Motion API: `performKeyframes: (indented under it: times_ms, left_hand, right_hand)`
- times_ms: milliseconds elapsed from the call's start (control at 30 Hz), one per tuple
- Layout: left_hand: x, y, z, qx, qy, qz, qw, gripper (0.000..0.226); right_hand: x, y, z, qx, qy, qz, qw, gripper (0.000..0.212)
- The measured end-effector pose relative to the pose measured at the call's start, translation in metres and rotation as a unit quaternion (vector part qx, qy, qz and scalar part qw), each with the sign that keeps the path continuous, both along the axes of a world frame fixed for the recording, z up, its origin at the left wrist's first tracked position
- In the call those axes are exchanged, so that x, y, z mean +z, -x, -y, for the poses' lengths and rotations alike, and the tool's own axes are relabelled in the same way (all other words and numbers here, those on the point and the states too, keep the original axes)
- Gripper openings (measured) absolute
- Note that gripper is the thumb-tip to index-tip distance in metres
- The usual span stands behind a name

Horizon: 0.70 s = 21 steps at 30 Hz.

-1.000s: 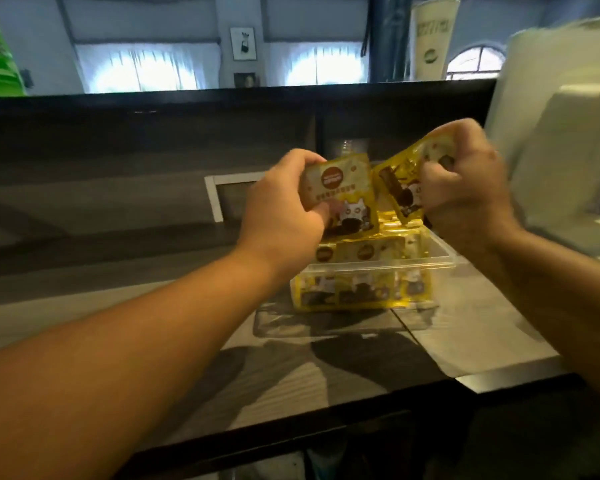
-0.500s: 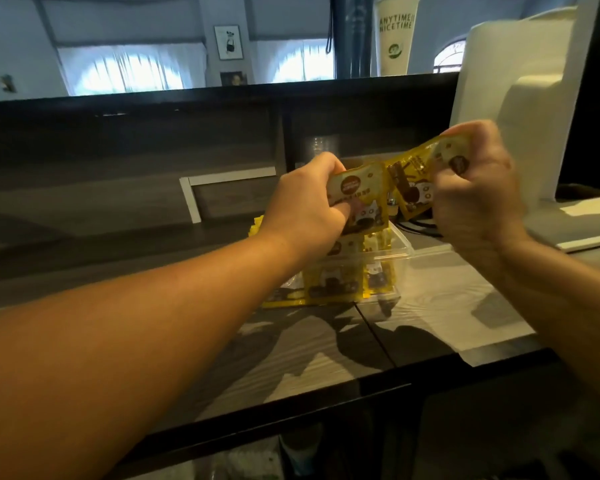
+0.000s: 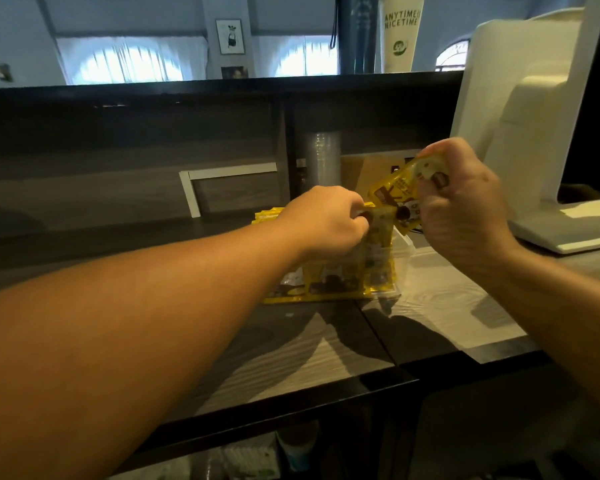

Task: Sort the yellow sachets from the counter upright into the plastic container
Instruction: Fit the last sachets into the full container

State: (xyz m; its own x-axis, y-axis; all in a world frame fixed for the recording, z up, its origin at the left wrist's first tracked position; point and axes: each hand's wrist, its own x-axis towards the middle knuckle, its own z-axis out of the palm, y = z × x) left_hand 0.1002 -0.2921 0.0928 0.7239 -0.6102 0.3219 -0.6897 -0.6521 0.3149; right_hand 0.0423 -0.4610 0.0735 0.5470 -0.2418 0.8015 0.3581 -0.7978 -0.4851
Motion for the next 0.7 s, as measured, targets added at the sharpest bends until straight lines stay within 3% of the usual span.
performKeyframes:
  times_ms: [133, 300, 533, 700]
  left_hand:
    - [0.000, 0.000, 0.003, 0.002, -0.075, 0.001, 0.997, 0.035]
    - [-0.007, 0.002, -0.003, -0.033, -0.030, 0.069, 0.997, 0.026]
    - [-0.015, 0.008, -0.019, -0.003, -0.124, 0.125, 0.984, 0.036]
    - [-0.024, 0.010, -0.025, 0.024, -0.058, 0.104, 0.993, 0.044]
  right_hand:
    - [-0.003, -0.003, 0.003, -0.008, -0.011, -0.016, 1.000, 0.030]
    - [0.000, -0.005, 0.002, -0.007, 0.012, -0.013, 1.000, 0.034]
    - [0.013, -0.013, -0.003, 0.040, 0.052, -0.074, 0.995, 0.027]
    - [0.020, -0.017, -0.004, 0.091, 0.086, -0.164, 0.979, 0.031]
